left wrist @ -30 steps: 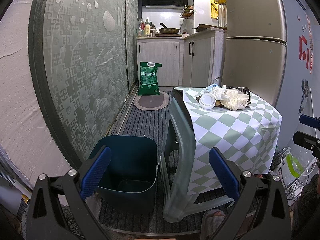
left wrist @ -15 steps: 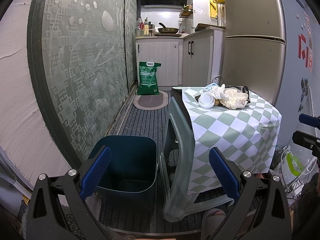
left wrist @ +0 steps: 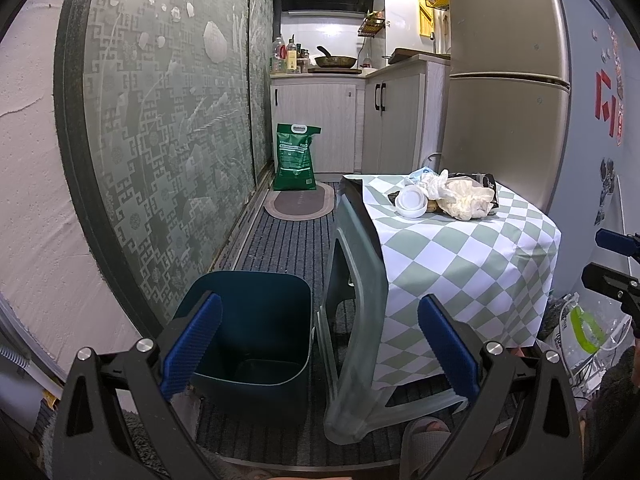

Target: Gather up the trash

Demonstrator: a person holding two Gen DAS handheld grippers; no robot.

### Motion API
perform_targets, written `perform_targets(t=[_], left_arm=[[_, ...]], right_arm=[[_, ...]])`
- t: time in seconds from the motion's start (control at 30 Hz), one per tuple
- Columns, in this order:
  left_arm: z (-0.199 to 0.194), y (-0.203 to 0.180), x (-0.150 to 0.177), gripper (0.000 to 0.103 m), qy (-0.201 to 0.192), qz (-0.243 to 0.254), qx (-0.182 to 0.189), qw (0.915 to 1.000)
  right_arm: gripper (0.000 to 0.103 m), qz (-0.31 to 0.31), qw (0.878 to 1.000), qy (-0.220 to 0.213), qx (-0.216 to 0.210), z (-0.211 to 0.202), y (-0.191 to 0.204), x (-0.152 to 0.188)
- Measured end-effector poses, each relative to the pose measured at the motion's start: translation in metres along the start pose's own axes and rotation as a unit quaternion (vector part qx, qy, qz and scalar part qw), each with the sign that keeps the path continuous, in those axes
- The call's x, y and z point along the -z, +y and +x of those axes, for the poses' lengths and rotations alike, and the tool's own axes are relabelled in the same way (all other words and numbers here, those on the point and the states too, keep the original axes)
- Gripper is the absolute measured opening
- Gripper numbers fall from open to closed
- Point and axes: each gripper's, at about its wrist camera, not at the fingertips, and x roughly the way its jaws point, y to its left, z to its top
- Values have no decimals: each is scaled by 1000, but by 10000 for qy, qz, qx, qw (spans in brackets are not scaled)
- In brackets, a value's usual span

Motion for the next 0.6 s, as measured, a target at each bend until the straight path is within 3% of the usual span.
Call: perform_targets(t=[0.37,0.43,0.5,0.6], left_arm=[[-7,-11,-9,100,-102,221,204,9995],[-7,-14,-12,98,-143,362,320,9987],[-6,-16,-15,91,-179,451,387,9981],[0,-22,-22,79,-116,580,687,9959]], right_arm=[[100,102,9999,10,36,-3,-2,-5],[95,123,9999,78,60,-1,-3,-9],[82,98,9999,124,69,1,-4,-13],[77,80,9998,159,-10,2,-4,-20]])
